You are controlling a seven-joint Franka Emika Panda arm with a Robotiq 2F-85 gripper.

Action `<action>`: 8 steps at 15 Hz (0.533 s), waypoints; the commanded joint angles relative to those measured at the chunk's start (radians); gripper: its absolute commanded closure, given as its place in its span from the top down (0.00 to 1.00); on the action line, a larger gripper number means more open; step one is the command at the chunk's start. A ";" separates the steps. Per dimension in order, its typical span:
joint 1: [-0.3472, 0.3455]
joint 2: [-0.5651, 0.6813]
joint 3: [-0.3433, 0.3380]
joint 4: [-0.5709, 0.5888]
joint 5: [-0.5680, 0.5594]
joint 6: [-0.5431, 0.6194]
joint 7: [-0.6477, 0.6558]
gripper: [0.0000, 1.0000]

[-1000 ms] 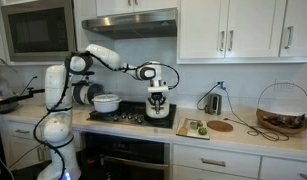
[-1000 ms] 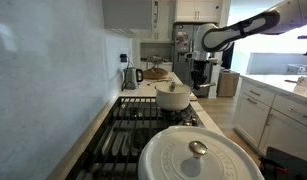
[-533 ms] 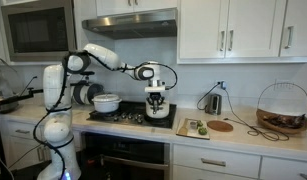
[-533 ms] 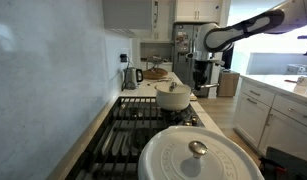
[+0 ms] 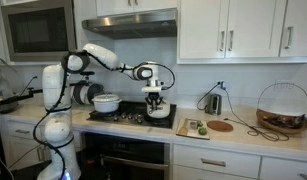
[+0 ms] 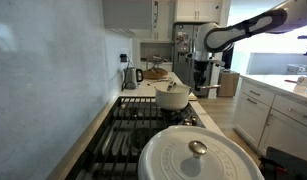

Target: Turn the white pot to the side

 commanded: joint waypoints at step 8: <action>0.027 -0.015 -0.005 -0.022 -0.068 0.024 0.217 0.07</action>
